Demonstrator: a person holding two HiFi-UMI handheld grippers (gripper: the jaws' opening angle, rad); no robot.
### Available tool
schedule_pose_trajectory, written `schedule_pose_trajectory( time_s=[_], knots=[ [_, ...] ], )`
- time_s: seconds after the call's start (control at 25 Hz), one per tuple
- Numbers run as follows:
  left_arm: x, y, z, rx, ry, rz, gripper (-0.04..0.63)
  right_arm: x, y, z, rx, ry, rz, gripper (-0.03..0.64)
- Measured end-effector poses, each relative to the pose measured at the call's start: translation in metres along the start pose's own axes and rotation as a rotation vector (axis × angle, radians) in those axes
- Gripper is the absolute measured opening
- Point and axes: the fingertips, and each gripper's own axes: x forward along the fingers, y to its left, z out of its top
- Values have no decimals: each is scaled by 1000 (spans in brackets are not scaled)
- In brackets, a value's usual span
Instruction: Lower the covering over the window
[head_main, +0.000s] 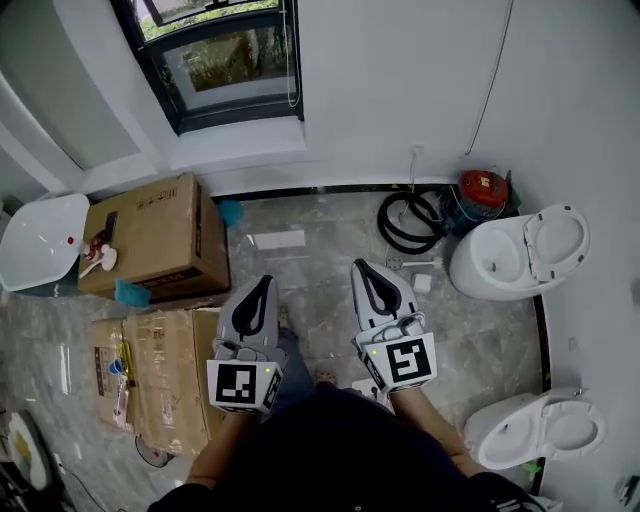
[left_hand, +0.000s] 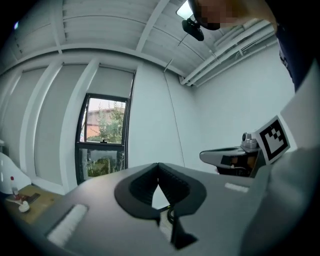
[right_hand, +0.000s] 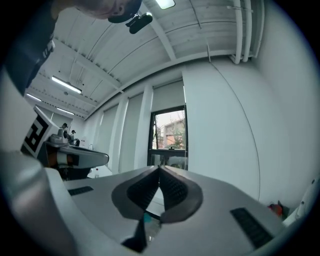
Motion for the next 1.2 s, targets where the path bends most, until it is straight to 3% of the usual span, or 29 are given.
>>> schedule_pose_trajectory(
  time_s=[0.12, 0.2, 0.32, 0.44, 0.84, 1.0, 1.2],
  knots=[
    [24, 11, -12, -30, 11, -52, 11, 19, -8, -10, 17, 58, -22, 12],
    [45, 21, -15, -37, 0, -90, 14, 41, -13, -10, -11, 31, -29, 12],
    [81, 41, -18, -58, -1, -159, 89, 83, -21, -10, -42, -16, -47, 12],
    [119, 76, -12, -58, -26, -196, 104, 137, -23, -11, -46, 0, -44, 12],
    [217, 239, 0, -79, -59, -185, 106, 320, -14, 6, -56, -22, -25, 12],
    [234, 277, -7, -80, -52, -174, 106, 359, -10, -5, -25, 0, -39, 12],
    [257, 293, -18, -124, -41, -175, 106, 382, -18, -15, -29, 29, -47, 12]
  ],
)
